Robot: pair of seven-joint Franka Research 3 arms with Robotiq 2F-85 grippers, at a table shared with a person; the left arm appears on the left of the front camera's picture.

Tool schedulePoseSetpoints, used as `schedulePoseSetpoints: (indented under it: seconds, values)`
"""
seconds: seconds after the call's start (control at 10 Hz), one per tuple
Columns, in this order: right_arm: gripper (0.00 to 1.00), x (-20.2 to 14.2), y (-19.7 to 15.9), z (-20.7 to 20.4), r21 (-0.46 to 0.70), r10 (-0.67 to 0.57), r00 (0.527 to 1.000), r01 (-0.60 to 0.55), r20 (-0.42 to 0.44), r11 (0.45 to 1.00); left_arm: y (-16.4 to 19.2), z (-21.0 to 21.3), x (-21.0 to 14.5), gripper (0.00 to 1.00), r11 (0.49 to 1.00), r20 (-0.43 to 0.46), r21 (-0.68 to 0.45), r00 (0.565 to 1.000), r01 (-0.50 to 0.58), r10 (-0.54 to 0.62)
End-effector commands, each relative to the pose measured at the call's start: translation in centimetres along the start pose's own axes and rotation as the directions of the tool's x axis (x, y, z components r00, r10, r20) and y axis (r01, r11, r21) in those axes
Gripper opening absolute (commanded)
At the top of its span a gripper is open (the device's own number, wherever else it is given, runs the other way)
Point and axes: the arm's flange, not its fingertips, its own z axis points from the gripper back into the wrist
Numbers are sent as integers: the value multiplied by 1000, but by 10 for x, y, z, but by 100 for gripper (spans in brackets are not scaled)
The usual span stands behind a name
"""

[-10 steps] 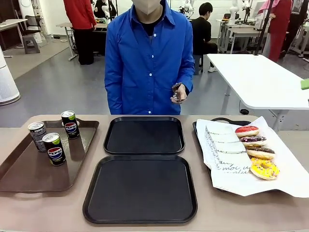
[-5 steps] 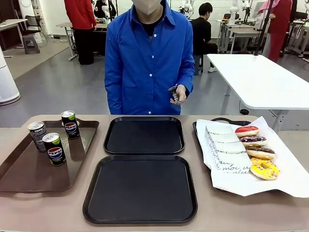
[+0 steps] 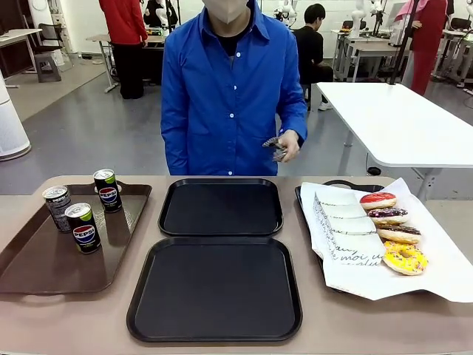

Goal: Set up donuts and drinks on trays.
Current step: Pick up one Pepsi coke and place it on the Flat Tray.

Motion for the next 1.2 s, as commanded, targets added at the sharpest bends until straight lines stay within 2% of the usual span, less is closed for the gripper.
schedulePoseSetpoints:
  seconds: [0.0, 0.2, 1.1]
  values:
    - [100, -14, 8, 2, 115, 41, 996, -49, 75, 992, 3, -6, -3, 100, 1000, -20, 20, 1000, 23, -23]
    - [100, -12, 9, 9, 149, 26, 995, -40, 95, 988, 0, 0, 0, 100, 1000, 0, 0, 1000, 0, 0]
    - [100, -8, 15, 15, 120, 20, 996, -31, 92, 992, 0, 0, 0, 100, 1000, 0, 0, 1000, 0, 0]
